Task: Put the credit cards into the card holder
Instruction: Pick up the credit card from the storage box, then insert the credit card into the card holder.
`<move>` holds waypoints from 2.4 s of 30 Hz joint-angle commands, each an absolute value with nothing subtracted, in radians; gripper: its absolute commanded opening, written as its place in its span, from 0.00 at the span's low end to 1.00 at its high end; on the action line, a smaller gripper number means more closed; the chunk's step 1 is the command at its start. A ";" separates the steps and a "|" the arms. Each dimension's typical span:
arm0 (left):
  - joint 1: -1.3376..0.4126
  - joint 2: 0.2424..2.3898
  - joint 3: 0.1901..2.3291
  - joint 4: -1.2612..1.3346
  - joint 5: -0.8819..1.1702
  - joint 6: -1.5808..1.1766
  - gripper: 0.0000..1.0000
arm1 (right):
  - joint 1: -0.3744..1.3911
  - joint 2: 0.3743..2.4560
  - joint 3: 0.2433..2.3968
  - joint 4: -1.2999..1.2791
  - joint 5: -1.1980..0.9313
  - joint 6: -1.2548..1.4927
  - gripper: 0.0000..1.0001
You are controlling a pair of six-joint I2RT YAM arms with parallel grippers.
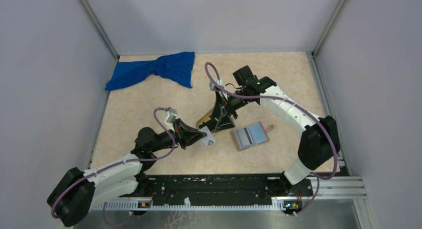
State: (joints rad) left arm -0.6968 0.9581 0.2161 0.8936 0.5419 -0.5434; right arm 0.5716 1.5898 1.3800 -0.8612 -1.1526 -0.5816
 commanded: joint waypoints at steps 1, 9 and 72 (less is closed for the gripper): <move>-0.688 0.905 0.145 1.143 0.405 -0.667 0.00 | 0.577 1.528 1.313 -0.726 -1.282 -0.575 0.94; -0.689 0.909 0.114 1.239 0.319 -0.667 0.00 | 0.640 1.554 1.267 -0.623 -1.236 -0.506 0.91; -0.911 1.827 0.704 0.951 0.429 -0.943 0.00 | 0.005 1.344 0.990 -0.658 -0.680 -0.629 0.81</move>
State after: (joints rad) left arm -0.8951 1.7649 0.6361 1.0653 0.5179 -0.9295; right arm 0.0124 1.3273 0.9840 -0.6567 -0.6735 -0.5858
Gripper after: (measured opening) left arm 0.007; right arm 0.814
